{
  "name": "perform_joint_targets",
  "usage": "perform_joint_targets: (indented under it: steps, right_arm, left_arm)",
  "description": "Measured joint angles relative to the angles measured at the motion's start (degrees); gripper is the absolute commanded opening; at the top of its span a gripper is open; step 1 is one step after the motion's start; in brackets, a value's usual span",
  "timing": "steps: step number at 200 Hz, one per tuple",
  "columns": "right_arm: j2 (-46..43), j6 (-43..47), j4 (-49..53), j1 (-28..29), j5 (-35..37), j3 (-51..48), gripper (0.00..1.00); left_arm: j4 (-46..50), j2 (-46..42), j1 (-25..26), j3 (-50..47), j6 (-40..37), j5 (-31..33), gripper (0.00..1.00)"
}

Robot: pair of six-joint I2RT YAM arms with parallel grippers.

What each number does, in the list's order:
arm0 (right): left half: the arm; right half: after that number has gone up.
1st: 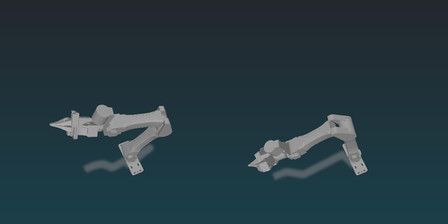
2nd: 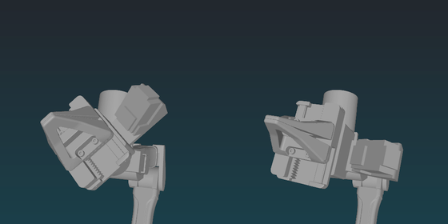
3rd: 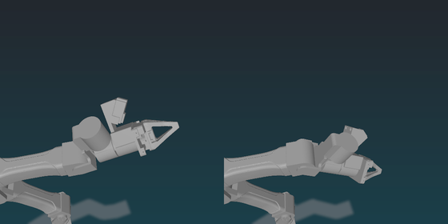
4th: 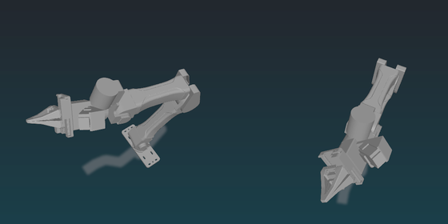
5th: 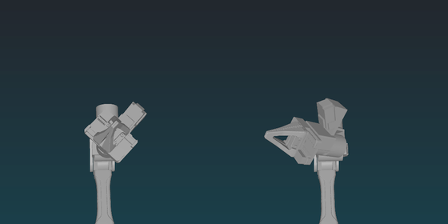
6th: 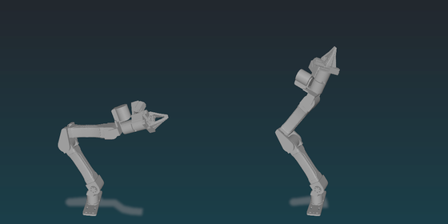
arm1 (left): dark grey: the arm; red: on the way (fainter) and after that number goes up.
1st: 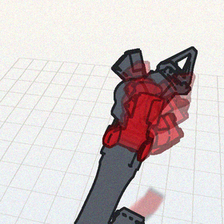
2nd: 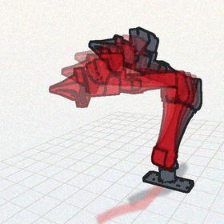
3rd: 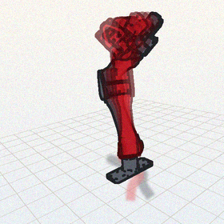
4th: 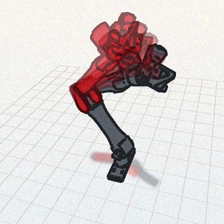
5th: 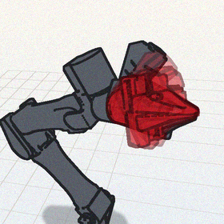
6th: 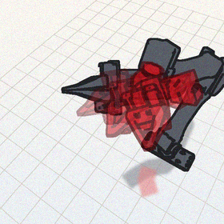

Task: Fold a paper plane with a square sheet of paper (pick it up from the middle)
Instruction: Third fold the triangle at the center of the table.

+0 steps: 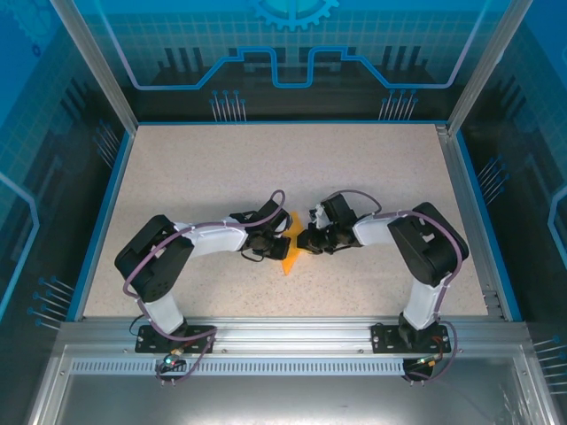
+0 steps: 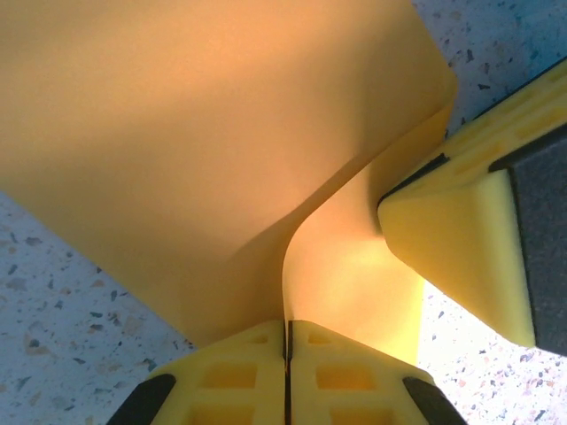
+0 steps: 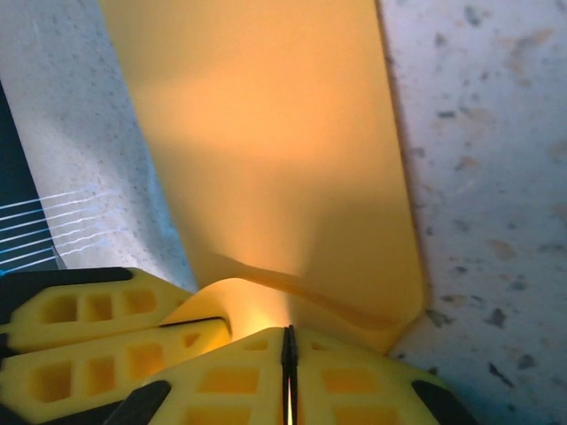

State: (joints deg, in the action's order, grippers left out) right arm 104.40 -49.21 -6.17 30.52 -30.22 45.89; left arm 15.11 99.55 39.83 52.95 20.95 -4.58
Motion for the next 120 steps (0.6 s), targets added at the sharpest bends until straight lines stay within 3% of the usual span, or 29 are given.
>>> perform_joint_targets:
  steps: [120]
  right_arm:
    - [-1.62,2.38,4.44,-3.67,-0.7,3.04,0.11]
  left_arm:
    - [-0.02,0.0,0.0,0.0,0.0,0.0,0.09]
